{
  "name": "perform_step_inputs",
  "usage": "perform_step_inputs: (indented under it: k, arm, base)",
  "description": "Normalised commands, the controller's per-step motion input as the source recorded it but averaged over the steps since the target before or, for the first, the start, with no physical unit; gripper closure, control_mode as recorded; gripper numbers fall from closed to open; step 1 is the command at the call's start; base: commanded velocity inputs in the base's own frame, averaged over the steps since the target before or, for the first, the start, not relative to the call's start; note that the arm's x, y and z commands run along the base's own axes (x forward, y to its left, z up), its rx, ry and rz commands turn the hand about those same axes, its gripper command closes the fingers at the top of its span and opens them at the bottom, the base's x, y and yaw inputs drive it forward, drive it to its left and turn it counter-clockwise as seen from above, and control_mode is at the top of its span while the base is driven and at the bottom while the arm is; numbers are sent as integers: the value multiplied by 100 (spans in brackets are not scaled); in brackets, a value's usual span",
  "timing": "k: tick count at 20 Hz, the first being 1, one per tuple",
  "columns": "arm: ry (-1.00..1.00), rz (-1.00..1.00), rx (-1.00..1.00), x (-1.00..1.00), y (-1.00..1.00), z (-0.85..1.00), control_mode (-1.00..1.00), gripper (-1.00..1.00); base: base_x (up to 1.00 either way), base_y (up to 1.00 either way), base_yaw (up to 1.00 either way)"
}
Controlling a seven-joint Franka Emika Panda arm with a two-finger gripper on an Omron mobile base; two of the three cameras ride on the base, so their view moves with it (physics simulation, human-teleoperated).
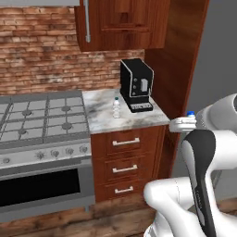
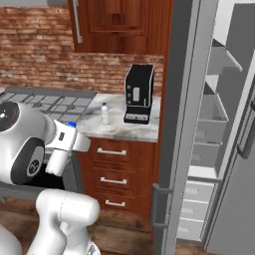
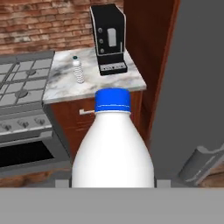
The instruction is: Take the bottled waters from the counter and place them in the freezer to freeze. Close the freezer door after placing the bottles.
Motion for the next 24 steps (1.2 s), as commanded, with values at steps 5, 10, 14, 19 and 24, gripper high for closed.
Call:
perform_step_inputs:
  k: [5, 10, 14, 19, 24]
  arm:
    - [0, 0, 0, 0, 0, 0, 100, 100]
    - [0, 0, 0, 0, 0, 0, 100, 100]
    - [0, 0, 0, 0, 0, 0, 100, 100]
    - [0, 0, 0, 0, 0, 0, 100, 100]
    - [0, 0, 0, 0, 0, 0, 100, 100]
  base:
    - [-99, 0, -4]
    - [-87, -1, -4]
    - [-29, -44, -3]
    - [-1, -76, 0]
    - [-3, -84, 0]
